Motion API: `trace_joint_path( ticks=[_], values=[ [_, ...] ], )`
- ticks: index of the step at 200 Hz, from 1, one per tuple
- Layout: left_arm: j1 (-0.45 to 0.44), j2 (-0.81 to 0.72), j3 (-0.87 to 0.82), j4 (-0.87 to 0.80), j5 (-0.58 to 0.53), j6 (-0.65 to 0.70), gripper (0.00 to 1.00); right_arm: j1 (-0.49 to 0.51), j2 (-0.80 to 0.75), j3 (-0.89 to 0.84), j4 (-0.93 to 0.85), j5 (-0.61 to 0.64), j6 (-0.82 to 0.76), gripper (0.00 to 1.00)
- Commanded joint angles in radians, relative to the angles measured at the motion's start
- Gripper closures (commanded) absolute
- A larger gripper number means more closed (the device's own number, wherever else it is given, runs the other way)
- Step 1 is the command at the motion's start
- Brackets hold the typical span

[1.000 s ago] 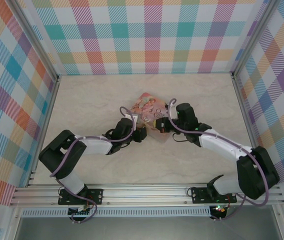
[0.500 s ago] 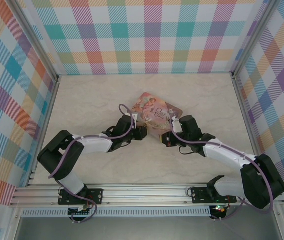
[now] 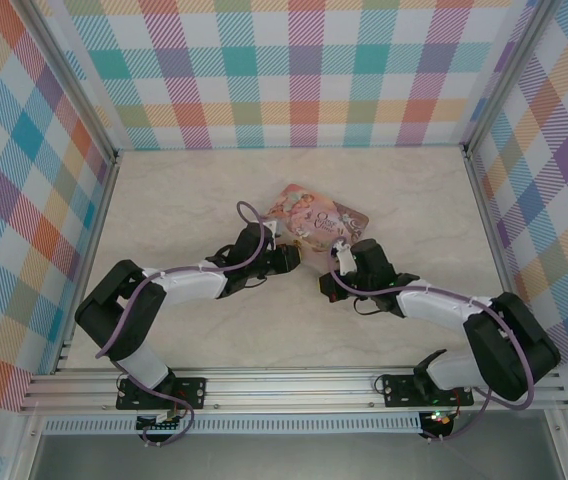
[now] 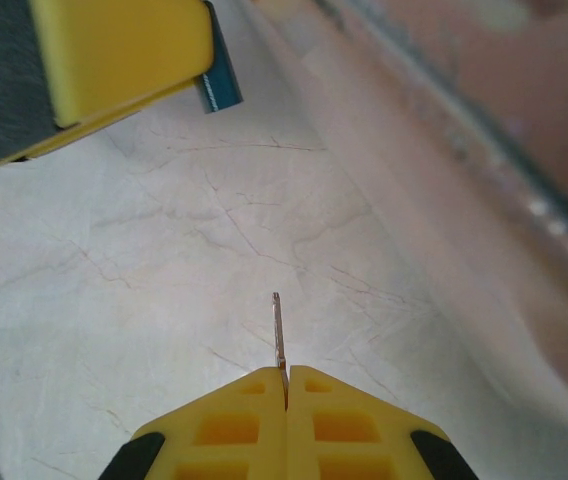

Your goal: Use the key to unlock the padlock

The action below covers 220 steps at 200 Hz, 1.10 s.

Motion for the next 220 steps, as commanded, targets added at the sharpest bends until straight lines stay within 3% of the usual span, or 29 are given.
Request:
trace_joint_path(
  ticks=[1,97,220],
  values=[
    [-0.007,-0.007,0.031,0.040,0.017,-0.032,0.78,0.013,0.016,0.020,0.043,0.030,-0.054,0.99],
    [-0.007,-0.006,0.034,0.053,0.028,-0.094,0.79,0.131,0.082,0.016,0.218,0.202,-0.146,0.99],
    [-0.007,-0.010,0.038,0.043,0.029,-0.139,0.81,0.132,0.140,0.007,0.344,0.275,-0.188,0.99]
  ],
)
